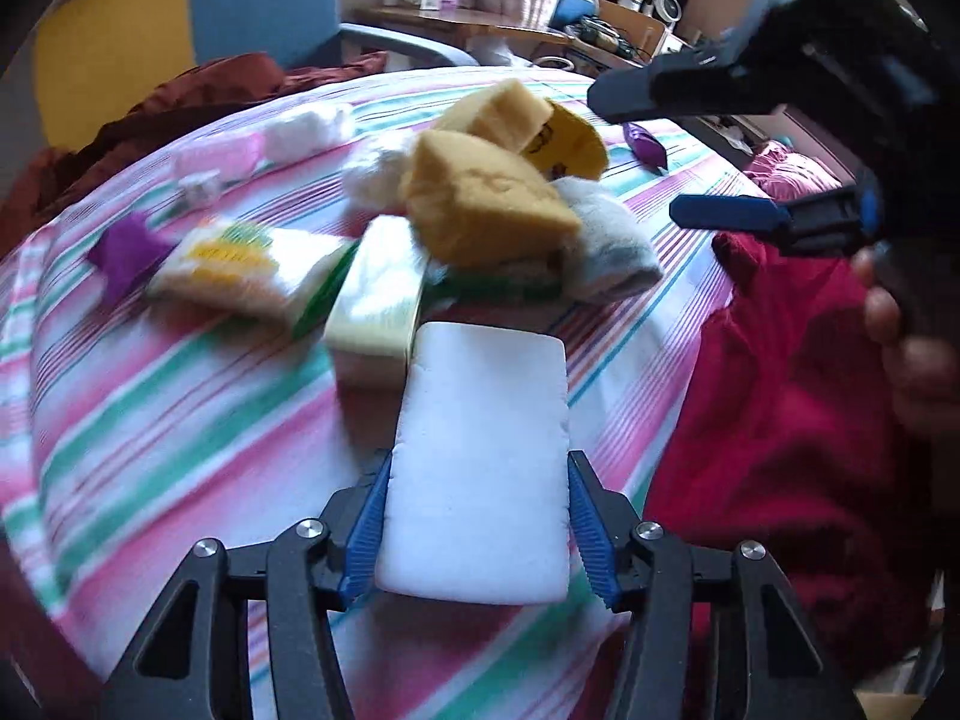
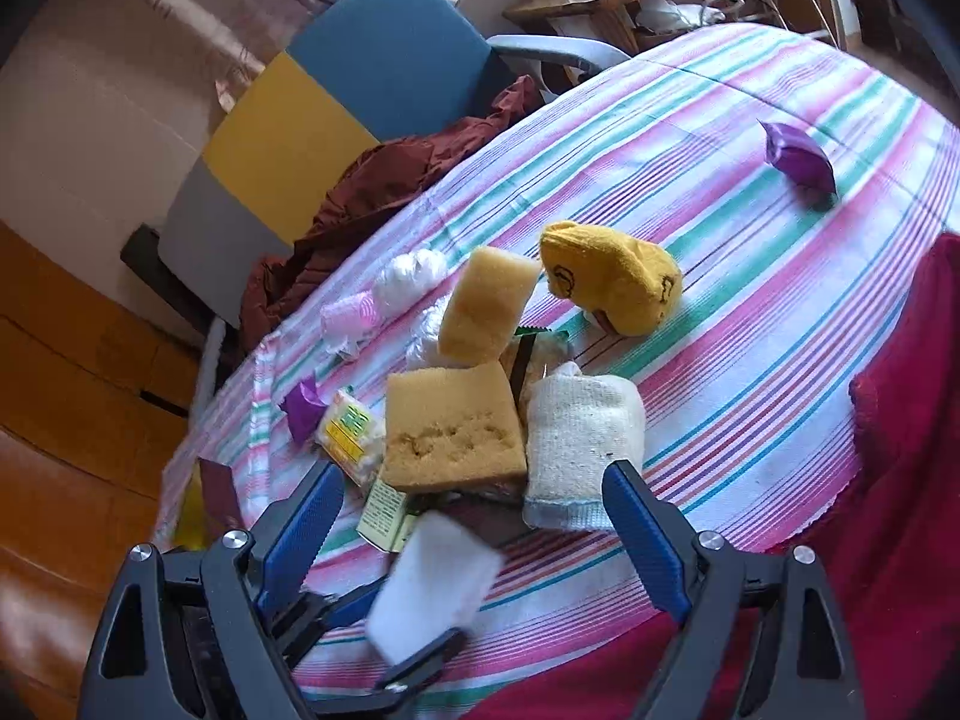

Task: Organize objects
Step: 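Grasp the white foam block with the left tool, then grasp a yellow sponge with the right tool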

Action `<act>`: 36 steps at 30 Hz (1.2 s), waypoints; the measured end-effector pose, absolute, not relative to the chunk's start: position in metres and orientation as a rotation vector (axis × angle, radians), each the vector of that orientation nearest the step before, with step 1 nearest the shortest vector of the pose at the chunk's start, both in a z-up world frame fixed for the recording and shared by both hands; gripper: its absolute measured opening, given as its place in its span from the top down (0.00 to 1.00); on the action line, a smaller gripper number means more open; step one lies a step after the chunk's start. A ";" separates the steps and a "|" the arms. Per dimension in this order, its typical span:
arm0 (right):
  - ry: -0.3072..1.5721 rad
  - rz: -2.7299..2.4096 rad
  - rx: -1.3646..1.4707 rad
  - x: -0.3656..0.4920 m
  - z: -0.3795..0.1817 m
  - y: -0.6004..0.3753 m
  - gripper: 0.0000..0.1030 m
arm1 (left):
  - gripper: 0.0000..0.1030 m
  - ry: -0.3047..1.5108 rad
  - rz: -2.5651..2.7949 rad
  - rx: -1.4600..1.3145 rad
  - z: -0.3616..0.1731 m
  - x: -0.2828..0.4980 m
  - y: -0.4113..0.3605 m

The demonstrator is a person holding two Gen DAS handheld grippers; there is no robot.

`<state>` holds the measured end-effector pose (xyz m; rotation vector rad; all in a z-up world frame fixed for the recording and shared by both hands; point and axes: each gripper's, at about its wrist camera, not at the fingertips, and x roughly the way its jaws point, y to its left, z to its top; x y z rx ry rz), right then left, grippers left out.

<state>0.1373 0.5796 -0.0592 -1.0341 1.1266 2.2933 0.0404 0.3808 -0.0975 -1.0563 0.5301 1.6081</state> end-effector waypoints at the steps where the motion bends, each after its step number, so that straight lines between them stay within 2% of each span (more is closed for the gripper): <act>1: 1.095 2.290 -1.062 0.133 -0.059 0.577 0.13 | 0.45 0.530 1.621 -1.059 -0.098 0.040 0.373; 6: 0.867 2.317 -1.145 0.100 -0.058 0.563 0.13 | 0.45 0.490 1.705 -1.081 -0.099 0.029 0.330; 13: 0.682 2.294 -1.293 0.057 -0.079 0.562 0.13 | 0.44 0.466 1.760 -1.057 -0.104 0.034 0.320; 15: 0.666 2.329 -1.301 0.057 -0.079 0.558 0.21 | 0.44 0.486 1.775 -1.027 -0.105 0.039 0.319; 16: 0.656 2.338 -1.307 0.058 -0.079 0.555 0.38 | 0.44 0.485 1.777 -1.020 -0.105 0.040 0.319; 28: 0.624 2.448 -1.233 0.074 -0.052 0.525 0.38 | 0.45 0.395 1.833 -1.047 -0.082 0.035 0.284; 36: 0.593 2.617 -1.205 0.063 -0.019 0.472 0.38 | 0.45 0.208 1.958 -1.031 -0.040 0.012 0.230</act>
